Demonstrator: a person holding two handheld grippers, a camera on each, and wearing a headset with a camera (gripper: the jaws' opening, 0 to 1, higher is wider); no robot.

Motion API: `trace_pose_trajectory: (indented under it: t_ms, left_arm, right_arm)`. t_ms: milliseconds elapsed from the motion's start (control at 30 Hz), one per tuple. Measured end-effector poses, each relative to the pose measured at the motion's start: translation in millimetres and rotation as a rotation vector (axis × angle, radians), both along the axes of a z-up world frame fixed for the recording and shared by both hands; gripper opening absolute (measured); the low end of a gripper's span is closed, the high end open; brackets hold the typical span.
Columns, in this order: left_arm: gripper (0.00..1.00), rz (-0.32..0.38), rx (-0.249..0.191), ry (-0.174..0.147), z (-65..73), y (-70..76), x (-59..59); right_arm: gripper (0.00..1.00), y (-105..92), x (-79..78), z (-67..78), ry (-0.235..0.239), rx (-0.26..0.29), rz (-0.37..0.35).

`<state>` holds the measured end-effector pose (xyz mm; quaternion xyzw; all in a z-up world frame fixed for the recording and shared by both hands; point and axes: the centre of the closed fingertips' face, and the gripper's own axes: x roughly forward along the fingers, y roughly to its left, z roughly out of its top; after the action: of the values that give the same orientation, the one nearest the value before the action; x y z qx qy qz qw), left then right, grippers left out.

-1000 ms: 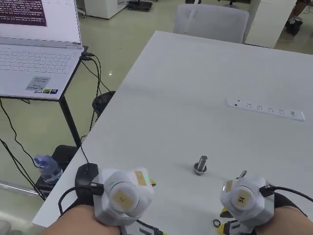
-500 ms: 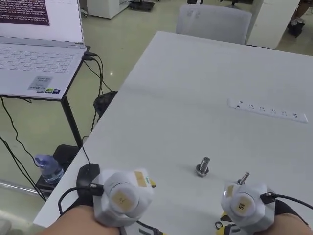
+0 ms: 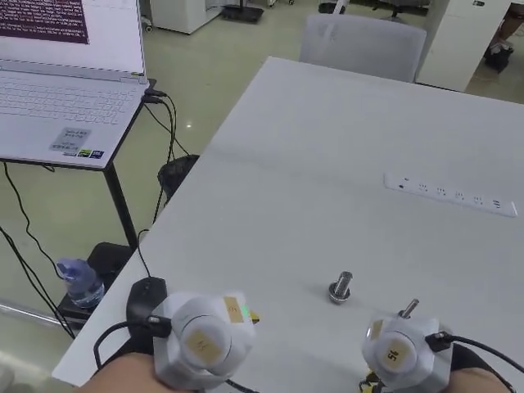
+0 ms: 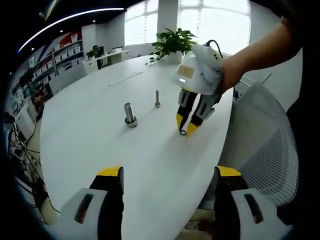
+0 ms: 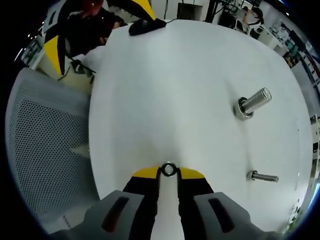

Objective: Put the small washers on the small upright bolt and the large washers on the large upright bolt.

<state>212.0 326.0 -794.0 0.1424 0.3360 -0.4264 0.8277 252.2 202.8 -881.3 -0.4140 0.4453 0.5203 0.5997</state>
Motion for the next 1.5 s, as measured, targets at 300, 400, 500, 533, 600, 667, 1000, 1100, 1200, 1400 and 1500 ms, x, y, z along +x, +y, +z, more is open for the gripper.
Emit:
trace_pose_trajectory:
  t_ms: [300, 400, 500, 533, 600, 667, 1000, 1100, 1200, 1400, 1500]
  left_arm:
    - [0.72, 0.001, -0.003, -0.007, 1.8, -1.7, 5.8]
    - [0.72, -0.001, -0.007, -0.007, 2.3, -4.3, 6.8]
    - [0.72, -0.009, -0.005, -0.009, 2.6, -7.3, 7.4]
    - [0.72, -0.010, -0.004, -0.008, 2.7, -7.8, 7.7]
    - [0.72, -0.009, -0.005, -0.007, 3.3, -8.6, 8.5]
    - [0.72, -0.008, -0.005, -0.006, 3.3, -8.9, 9.4]
    - [0.76, 0.009, -0.013, -0.017, 3.8, -11.6, 14.8]
    - [0.78, 0.009, -0.023, -0.024, 5.8, -14.6, 16.5]
    - [0.79, 0.007, -0.029, -0.030, 8.1, -17.2, 17.9]
    - [0.81, 0.009, -0.024, -0.030, 6.2, -19.4, 19.4]
    - [0.82, 0.015, -0.031, -0.029, 6.6, -20.3, 20.2]
  right_arm:
    - [0.12, -1.2, 1.8, -0.4, 0.013, -0.031, -0.010]
    - [0.12, -1.8, 2.0, -0.6, 0.026, -0.015, -0.027]
    - [0.12, -1.2, 0.6, -0.4, 0.025, -0.011, -0.026]
    - [0.12, -1.3, 0.8, -0.4, 0.026, -0.009, -0.023]
    - [0.12, -1.7, 0.9, -0.1, 0.044, 0.002, -0.049]
    - [0.12, -2.7, 1.2, 2.2, 0.048, 0.019, -0.065]
    - [0.12, -35.6, 17.0, 17.5, 0.037, 0.023, -0.127]
    - [0.12, -47.9, 23.2, 23.1, 0.024, 0.018, -0.132]
    - [0.12, -60.7, 31.1, 32.0, 0.009, 0.019, -0.148]
    - [0.12, -80.9, 47.4, 44.8, -0.011, 0.028, -0.183]
    - [0.12, -93.6, 60.6, 51.9, -0.025, 0.030, -0.208]
